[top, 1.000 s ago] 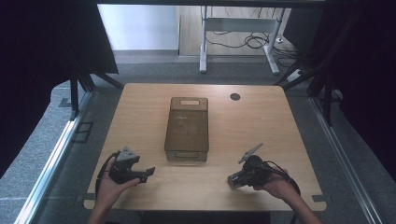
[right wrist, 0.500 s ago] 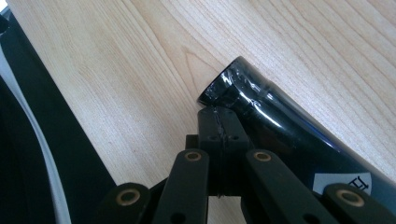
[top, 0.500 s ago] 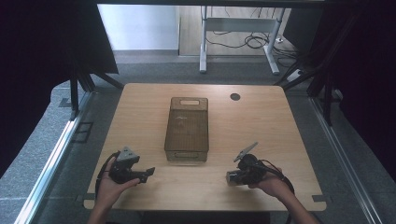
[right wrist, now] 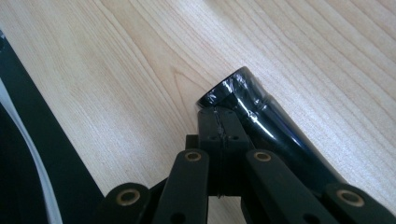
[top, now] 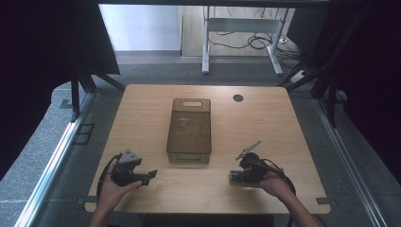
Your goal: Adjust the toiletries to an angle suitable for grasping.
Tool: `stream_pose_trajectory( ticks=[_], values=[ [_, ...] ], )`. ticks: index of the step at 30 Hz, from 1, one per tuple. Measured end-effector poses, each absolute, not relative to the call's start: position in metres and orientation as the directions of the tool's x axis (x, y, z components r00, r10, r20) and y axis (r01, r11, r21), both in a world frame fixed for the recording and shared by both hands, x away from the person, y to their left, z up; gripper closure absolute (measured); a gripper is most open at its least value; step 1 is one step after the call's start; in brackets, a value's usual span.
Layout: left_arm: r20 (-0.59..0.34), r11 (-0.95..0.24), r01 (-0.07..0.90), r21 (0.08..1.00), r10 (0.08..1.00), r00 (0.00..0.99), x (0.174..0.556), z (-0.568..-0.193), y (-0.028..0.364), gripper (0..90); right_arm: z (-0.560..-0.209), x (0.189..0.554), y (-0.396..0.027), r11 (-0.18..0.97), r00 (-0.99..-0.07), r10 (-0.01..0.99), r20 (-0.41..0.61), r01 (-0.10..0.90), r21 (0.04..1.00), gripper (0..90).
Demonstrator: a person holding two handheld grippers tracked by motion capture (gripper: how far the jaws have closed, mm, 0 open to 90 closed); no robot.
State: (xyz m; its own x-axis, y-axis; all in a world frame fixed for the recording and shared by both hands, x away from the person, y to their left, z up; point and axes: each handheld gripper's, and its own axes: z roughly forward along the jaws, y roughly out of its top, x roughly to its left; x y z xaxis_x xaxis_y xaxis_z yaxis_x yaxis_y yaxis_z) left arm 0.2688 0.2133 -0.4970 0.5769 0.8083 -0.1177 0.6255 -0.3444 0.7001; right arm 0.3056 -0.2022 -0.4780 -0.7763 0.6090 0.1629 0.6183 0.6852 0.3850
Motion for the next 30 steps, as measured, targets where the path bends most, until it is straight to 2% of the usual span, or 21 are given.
stream_pose_trajectory(
  ticks=[30],
  values=[
    [-0.120,-0.341,0.630,0.698,0.812,0.572,0.269,-0.497,0.216,20.8,-0.482,0.326,-0.204,0.623,-0.731,0.664,0.161,0.659,0.421,89.3]
  ],
)
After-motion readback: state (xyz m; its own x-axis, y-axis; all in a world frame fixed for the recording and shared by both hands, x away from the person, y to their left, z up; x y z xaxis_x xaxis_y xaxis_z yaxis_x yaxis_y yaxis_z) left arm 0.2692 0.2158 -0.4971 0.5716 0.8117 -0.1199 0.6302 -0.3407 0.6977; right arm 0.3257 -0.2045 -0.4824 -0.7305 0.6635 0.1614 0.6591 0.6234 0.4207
